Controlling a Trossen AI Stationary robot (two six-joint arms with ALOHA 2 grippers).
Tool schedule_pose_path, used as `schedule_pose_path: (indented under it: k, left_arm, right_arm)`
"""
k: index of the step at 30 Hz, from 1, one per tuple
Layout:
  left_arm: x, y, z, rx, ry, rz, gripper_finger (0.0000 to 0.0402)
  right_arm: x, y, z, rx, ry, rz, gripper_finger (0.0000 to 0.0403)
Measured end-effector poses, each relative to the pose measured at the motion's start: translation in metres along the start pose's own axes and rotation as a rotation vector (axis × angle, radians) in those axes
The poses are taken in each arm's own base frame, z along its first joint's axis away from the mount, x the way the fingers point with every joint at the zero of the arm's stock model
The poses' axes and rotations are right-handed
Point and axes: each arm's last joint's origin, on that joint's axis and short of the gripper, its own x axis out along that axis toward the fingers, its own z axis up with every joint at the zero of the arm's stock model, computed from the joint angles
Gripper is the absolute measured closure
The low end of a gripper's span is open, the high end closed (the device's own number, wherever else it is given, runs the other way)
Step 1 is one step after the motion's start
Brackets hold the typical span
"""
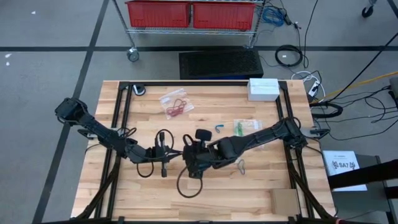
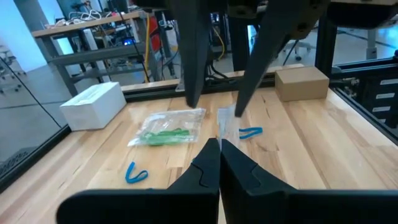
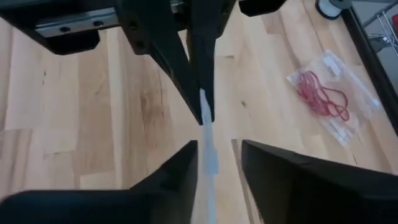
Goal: Sort rubber bands
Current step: Open the bottom zip bag
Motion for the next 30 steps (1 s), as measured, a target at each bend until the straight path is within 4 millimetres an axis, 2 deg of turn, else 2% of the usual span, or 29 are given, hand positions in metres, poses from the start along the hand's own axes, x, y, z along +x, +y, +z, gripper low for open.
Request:
schedule_pose_path:
  k: [7,10,13,20,23,27,30]
  left_arm:
    - [0.0,0.0001,0.0007,0.013,-0.007,0.0,0.0402]
    - [0.0,0.0001,0.0008,0.013,-0.008,0.001,0.0402]
    - [0.0,0.0001,0.0008,0.013,-0.008,0.0,0.0402]
    - [0.0001,0.0003,0.0008,0.014,-0.008,0.001,0.0402]
    - [0.0001,0.0003,0.0009,0.013,-0.009,0.002,0.0402]
    - [0.0002,0.0005,0.0009,0.013,-0.009,0.002,0.0402]
    - [0.0002,0.0005,0.0009,0.013,-0.009,0.002,0.0402]
  right_arm:
    - [0.0018,0.0028,-0.0007,-0.019,0.012,0.039,0.0381]
    - [0.0053,0.0042,-0.0018,-0.029,0.023,0.047,0.0398]
    - [0.008,0.0055,-0.0024,-0.042,0.024,0.043,0.0381]
    - [0.0084,0.0057,-0.0024,-0.041,0.022,0.041,0.0282]
    - [0.0084,0.0058,-0.0025,-0.039,0.024,0.042,0.0251]
    - [0.0082,0.006,-0.0028,-0.036,0.025,0.038,0.024]
    - [0.0082,0.0053,-0.0037,-0.037,0.031,0.023,0.0266]
